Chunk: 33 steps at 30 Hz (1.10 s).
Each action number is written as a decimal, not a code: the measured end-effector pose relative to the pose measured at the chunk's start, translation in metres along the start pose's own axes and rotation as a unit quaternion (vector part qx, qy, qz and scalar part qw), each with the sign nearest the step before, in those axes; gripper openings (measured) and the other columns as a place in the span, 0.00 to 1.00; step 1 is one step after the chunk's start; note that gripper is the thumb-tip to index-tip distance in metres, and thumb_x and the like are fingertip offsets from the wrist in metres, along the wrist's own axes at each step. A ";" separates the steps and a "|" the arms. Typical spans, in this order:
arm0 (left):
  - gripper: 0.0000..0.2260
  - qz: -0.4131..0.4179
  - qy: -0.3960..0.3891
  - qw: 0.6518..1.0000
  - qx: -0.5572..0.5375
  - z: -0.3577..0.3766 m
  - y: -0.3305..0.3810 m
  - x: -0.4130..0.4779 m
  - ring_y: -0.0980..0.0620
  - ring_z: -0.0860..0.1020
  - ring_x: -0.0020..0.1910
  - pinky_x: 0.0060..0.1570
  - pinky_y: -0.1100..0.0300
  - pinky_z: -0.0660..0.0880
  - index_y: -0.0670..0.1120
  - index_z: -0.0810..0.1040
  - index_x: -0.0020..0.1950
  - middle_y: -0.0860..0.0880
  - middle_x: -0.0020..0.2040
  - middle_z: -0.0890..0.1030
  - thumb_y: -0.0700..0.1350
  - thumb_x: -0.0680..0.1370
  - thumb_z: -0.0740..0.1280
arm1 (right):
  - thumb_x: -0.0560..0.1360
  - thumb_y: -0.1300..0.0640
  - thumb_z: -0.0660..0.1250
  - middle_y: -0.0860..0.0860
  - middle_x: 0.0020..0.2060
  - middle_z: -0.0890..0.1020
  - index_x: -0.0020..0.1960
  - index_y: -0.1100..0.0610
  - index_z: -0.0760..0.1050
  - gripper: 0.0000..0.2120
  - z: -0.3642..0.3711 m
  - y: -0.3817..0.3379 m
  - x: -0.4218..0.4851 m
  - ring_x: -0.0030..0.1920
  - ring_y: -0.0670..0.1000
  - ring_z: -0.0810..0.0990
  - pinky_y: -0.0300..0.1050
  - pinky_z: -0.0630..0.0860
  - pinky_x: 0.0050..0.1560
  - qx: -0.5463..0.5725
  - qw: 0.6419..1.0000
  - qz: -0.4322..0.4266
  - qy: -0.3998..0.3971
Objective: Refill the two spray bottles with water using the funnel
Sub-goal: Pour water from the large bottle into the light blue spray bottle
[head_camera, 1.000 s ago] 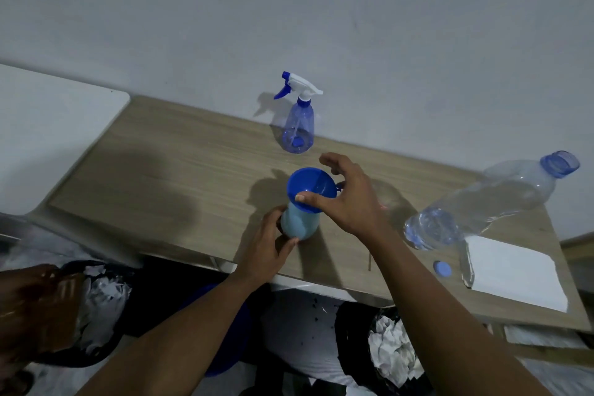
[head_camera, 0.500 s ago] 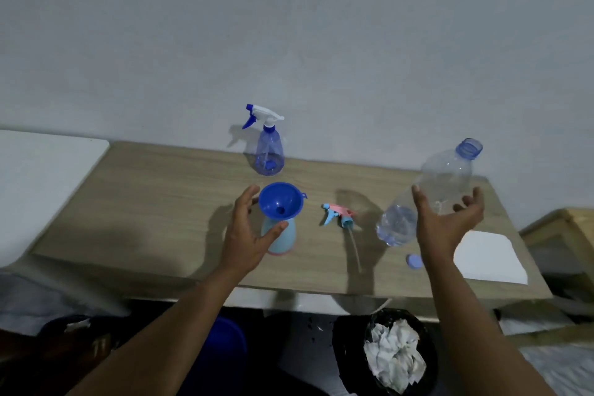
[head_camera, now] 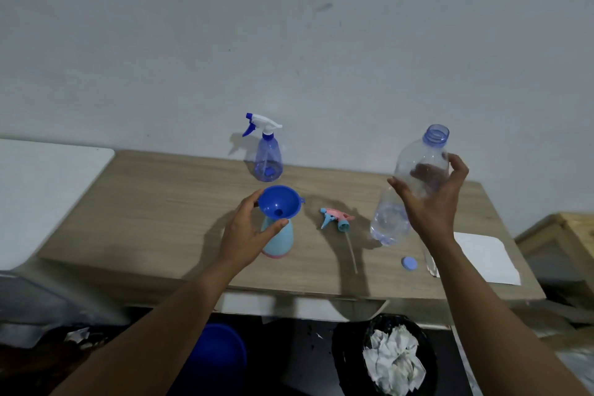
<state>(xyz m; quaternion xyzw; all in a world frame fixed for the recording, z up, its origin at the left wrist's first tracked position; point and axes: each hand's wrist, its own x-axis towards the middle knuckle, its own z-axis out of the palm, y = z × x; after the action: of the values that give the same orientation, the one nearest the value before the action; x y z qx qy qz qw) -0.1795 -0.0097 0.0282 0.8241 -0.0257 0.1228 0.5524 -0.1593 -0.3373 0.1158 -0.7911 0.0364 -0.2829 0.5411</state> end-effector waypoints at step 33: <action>0.30 0.002 0.005 1.000 0.023 -0.003 0.009 0.003 0.61 0.78 0.54 0.55 0.66 0.73 0.53 0.76 0.66 0.59 0.55 0.81 0.58 0.67 0.79 | 0.62 0.33 0.77 0.50 0.62 0.78 0.73 0.37 0.56 0.47 0.043 -0.078 -0.005 0.56 0.55 0.79 0.50 0.76 0.52 -0.440 0.760 -0.067 -0.473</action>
<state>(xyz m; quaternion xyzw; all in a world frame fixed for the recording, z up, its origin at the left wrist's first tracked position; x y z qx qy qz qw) -0.1784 -0.0098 0.0385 0.8361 -0.0223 0.1286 0.5329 -0.1619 -0.2678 0.1718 -0.9759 -0.1565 0.1388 0.0615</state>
